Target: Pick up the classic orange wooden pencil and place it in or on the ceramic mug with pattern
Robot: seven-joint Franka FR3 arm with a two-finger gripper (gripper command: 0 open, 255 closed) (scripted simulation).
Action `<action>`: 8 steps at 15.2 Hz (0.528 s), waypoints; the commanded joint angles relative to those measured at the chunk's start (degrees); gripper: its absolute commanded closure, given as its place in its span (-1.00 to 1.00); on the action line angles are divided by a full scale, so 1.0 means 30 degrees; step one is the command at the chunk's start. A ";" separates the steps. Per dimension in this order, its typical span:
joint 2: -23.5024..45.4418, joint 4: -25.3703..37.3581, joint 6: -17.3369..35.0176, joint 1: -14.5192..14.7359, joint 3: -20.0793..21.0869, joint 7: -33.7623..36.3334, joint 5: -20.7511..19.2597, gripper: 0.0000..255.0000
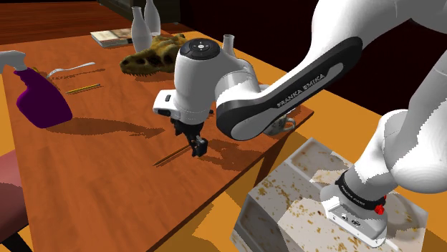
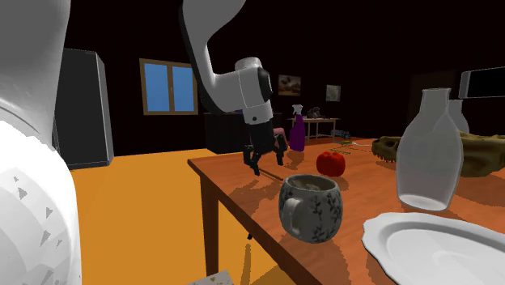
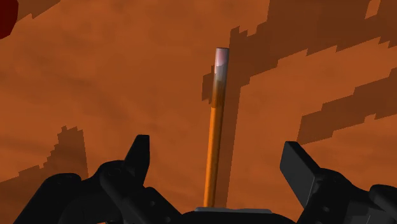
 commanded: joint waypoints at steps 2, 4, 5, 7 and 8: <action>0.0036 -0.0006 0.0046 -0.0002 -0.0013 0.0015 -0.0034 -1.00; 0.0036 -0.0006 0.0046 -0.0002 -0.0013 0.0015 -0.0034 -1.00; 0.0036 -0.0006 0.0046 -0.0002 -0.0013 0.0015 -0.0034 -1.00; 0.0034 -0.0006 0.0044 -0.0002 -0.0012 0.0015 -0.0032 1.00; 0.0034 -0.0006 0.0044 -0.0002 -0.0012 0.0015 -0.0032 1.00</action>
